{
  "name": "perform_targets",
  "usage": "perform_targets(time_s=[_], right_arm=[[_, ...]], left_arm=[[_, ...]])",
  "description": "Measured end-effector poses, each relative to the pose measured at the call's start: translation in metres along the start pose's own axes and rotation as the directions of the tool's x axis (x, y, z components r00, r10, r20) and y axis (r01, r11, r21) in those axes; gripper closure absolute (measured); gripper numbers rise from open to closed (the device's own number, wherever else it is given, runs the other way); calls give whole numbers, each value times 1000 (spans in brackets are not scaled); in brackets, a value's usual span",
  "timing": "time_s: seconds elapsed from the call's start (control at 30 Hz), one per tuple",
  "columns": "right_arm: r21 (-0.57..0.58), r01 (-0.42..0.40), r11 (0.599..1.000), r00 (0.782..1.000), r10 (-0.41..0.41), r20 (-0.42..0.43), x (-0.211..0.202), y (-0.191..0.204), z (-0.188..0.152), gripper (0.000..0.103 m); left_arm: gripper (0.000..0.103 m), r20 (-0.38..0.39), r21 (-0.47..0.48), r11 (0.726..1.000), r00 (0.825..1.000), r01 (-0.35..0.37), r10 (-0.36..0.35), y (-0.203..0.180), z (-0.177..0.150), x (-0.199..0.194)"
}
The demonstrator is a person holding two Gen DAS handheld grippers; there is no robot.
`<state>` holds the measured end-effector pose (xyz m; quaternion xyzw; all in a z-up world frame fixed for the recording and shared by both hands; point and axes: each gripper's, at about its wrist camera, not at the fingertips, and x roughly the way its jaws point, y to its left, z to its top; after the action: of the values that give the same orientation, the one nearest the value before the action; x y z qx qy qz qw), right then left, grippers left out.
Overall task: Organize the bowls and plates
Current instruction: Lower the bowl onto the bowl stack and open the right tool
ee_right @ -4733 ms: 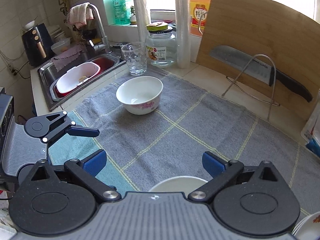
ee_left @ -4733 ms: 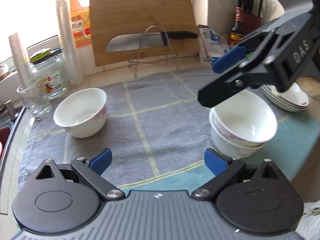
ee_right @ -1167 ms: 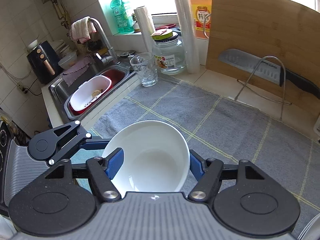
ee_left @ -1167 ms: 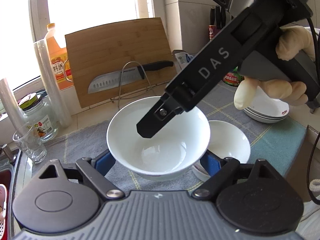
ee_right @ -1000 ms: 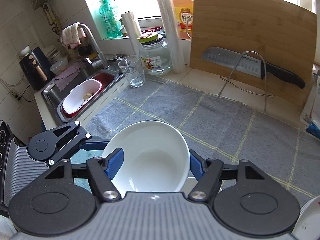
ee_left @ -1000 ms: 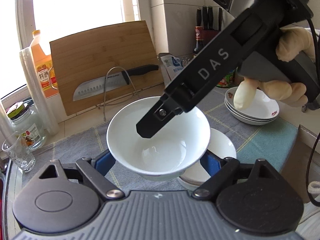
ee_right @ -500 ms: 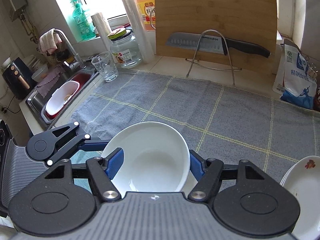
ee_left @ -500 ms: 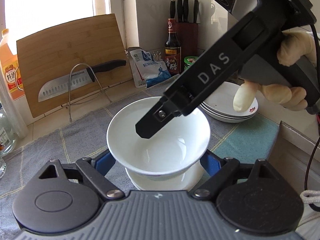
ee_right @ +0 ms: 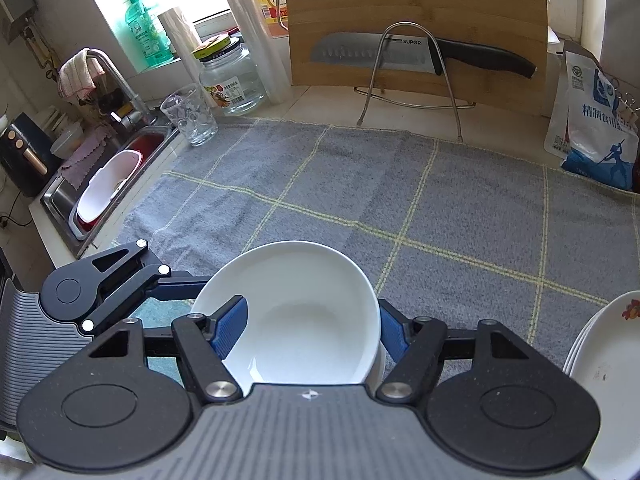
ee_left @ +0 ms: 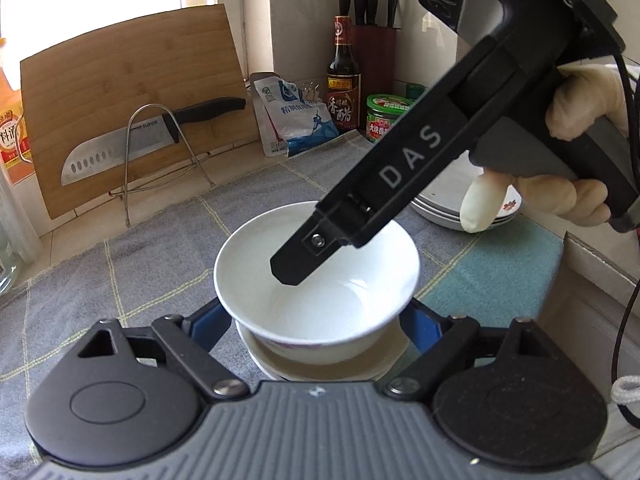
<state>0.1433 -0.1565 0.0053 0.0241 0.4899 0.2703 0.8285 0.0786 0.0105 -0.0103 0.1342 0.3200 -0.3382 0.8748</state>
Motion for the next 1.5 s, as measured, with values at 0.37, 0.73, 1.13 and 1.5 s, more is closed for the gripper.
perform_targets(time_s=[0.37,0.73,1.13,1.5], right_arm=[[-11,-4,1000,1000,4,-6,1,1,-2,29],[-25,9,1000,1000,-9,-5,6,5,-6,26],[-87,61,994,996,-55,73,-3,13,-9,0],[-197,196,961,975,-168,148,-23,23,-39,0]], left_arm=[[13,-21,-21,1000,1000,8,-9,1,-4,2],[12,-28,-16,1000,1000,12,-13,1,-5,5],[3,-4,-10,1000,1000,19,-19,2,-10,-2],[1,70,25,1000,997,-16,14,9,-26,-19]])
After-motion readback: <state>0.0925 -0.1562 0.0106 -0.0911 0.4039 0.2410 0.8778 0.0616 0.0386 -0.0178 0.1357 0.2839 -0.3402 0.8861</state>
